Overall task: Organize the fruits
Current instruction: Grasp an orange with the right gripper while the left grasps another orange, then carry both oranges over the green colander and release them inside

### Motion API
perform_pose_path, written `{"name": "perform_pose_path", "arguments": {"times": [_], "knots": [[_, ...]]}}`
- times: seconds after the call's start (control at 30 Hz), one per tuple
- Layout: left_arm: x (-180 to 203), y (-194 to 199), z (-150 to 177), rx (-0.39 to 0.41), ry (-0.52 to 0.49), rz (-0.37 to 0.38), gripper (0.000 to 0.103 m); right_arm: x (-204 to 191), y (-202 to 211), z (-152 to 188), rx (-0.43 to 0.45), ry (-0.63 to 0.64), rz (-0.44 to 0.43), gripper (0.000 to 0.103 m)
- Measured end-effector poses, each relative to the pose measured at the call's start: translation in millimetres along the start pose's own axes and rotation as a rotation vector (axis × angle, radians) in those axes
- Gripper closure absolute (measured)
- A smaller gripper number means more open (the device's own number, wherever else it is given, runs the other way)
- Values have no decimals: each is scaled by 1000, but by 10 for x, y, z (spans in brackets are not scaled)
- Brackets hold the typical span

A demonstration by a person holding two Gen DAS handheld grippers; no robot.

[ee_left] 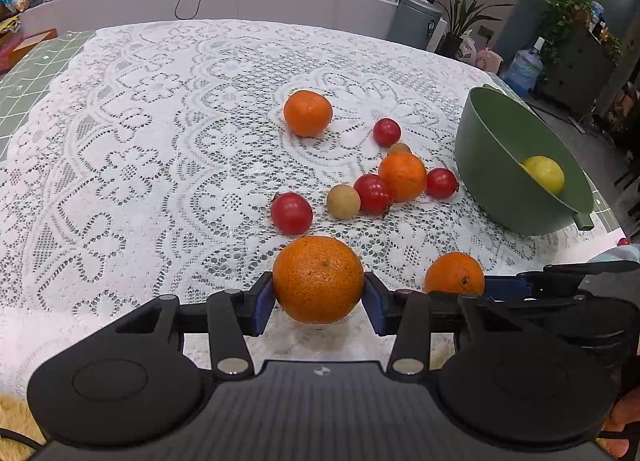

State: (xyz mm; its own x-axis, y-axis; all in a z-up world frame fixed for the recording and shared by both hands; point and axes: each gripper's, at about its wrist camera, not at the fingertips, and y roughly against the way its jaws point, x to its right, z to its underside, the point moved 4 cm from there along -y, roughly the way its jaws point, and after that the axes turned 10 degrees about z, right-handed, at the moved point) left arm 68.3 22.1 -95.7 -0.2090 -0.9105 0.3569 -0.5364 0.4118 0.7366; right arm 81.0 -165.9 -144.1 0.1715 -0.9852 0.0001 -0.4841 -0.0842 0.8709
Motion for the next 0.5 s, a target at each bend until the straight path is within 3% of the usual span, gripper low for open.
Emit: {"name": "perform_pose_path", "arguments": {"times": [0.5], "knots": [[257, 199, -292, 87, -29, 32, 50, 221, 563, -158, 185, -63, -46, 63]]}}
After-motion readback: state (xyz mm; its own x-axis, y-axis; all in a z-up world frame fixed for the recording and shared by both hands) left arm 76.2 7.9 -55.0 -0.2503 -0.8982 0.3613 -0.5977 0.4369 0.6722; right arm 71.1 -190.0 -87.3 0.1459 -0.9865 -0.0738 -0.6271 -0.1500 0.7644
